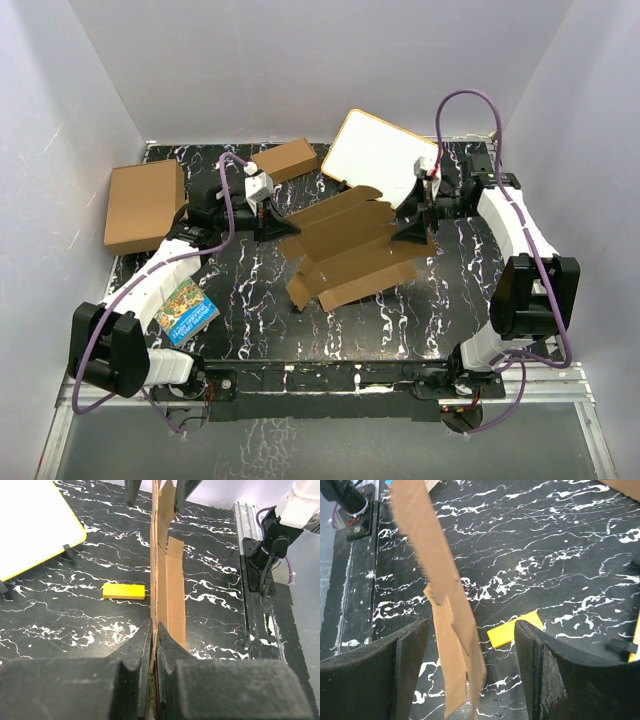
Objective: Fold the paper box
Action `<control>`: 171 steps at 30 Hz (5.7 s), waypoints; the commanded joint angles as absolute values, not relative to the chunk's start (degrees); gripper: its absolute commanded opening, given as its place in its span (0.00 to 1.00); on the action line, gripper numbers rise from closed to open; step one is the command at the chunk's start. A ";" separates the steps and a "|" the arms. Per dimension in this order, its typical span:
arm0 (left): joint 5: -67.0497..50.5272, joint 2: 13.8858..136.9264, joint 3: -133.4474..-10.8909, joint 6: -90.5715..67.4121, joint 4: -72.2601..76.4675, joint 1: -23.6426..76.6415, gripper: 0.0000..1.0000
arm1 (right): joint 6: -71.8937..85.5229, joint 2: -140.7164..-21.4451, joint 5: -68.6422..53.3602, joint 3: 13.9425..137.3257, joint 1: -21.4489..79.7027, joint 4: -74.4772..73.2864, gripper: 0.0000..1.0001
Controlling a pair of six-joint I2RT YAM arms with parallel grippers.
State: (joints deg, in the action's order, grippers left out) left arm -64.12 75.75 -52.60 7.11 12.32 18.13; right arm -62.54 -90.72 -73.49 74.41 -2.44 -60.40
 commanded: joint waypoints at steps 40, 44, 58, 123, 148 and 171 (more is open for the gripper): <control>-67.15 74.92 -52.87 9.72 12.03 18.01 0.00 | -72.69 -87.16 -77.43 71.16 -1.40 -56.78 0.40; -67.63 75.15 -52.81 8.74 13.11 17.98 0.00 | -72.62 -87.78 -78.12 71.08 0.83 -56.86 0.42; -70.00 75.61 -51.67 4.00 18.87 17.93 0.00 | -67.24 -88.36 -80.34 69.15 3.18 -50.98 0.37; -64.12 87.24 -45.02 -46.92 90.57 -0.48 0.56 | -14.34 -86.19 -80.05 102.32 1.15 -34.90 0.08; -70.78 97.86 -58.54 -52.08 103.58 14.61 0.57 | -5.06 -86.65 -82.32 103.60 0.18 -28.04 0.08; -65.10 97.91 -59.94 -50.05 103.55 16.98 0.51 | 3.02 -84.49 -85.62 97.01 0.18 -18.54 0.08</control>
